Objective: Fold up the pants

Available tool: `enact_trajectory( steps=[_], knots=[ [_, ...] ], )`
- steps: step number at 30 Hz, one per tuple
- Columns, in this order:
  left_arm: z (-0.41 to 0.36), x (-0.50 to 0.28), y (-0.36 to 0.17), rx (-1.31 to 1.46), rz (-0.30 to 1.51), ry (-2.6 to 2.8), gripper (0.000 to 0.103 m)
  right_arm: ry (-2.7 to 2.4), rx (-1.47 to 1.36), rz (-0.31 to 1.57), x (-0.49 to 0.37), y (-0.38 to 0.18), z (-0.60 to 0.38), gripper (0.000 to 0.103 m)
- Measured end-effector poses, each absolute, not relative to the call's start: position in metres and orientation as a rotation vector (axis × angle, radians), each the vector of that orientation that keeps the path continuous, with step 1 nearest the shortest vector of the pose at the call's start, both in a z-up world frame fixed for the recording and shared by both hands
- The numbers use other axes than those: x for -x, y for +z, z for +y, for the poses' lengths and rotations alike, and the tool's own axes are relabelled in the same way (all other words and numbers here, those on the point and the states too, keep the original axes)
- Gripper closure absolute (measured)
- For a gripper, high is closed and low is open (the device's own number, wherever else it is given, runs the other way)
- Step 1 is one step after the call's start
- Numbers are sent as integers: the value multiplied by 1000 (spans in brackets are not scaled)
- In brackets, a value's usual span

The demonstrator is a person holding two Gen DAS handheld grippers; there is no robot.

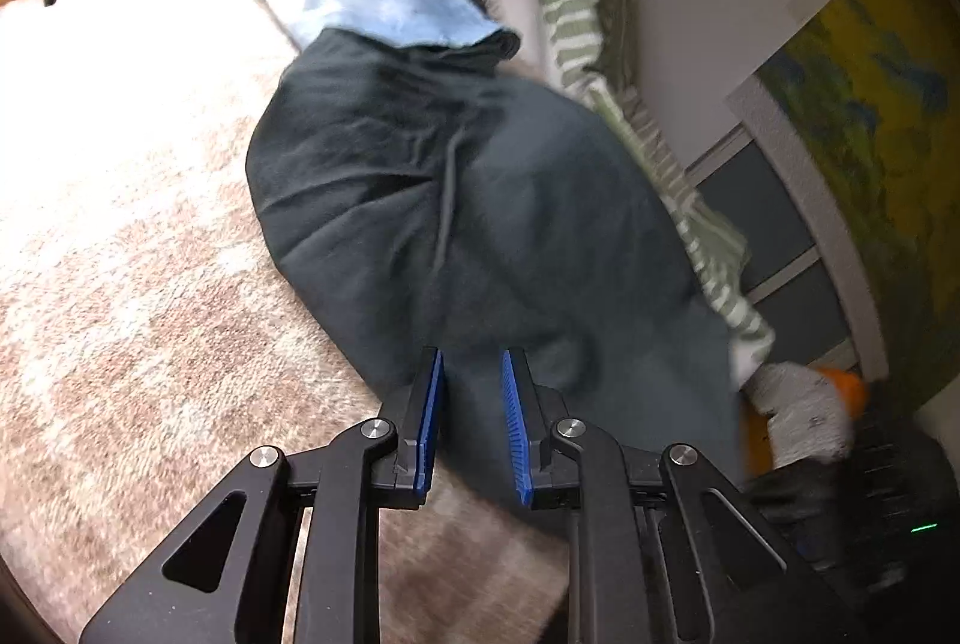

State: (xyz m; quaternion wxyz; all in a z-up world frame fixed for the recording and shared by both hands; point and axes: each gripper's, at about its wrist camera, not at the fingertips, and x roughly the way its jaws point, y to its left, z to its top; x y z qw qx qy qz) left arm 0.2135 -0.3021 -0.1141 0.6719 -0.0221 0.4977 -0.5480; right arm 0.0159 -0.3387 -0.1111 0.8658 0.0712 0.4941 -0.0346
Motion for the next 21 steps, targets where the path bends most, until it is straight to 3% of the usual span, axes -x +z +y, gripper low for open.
enact_trajectory(
  steps=[3,10,15,17,18,21],
  knots=[
    [-306,-213,-117,40,1112,-1232,85,-73,-21,1016,-9,-94,-330,102],
    [-268,-240,-105,192,1075,-1176,85,42,-106,1150,-2,-136,-327,103],
    [-262,-265,-98,251,1063,-1155,85,116,-172,1005,5,-94,-336,99],
    [-275,-269,-96,241,1060,-1166,83,108,-160,925,1,-76,-342,76],
    [-283,-270,-96,226,1064,-1163,74,96,-150,879,-2,-68,-346,71],
    [-300,-278,-101,202,1068,-1130,69,48,-144,844,-21,-69,-358,70]
  ],
)
